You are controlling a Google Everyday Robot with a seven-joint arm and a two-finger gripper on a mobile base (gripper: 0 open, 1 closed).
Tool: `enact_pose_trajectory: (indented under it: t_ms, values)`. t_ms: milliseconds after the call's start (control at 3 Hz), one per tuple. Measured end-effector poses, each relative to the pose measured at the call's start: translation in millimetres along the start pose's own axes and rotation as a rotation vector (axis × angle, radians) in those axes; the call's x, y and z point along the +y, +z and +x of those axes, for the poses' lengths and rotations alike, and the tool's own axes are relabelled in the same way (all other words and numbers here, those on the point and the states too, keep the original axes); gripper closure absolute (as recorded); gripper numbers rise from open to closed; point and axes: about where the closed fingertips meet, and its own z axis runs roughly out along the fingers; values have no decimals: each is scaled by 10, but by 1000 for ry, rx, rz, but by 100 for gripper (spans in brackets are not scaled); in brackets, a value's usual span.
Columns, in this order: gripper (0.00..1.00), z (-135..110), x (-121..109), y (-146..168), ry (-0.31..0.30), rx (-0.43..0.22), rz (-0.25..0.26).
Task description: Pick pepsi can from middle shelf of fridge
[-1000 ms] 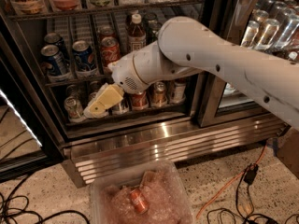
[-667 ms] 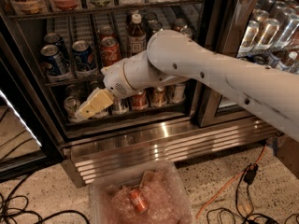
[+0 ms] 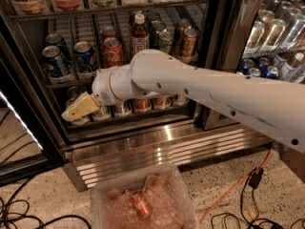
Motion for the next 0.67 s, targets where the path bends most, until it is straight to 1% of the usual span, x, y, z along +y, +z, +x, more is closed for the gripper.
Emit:
enact_pose_trajectory:
  t_ms: [333, 667]
  values:
    - [0, 0, 0, 1, 0, 0, 0]
    - [0, 12, 5, 63, 7, -18, -10]
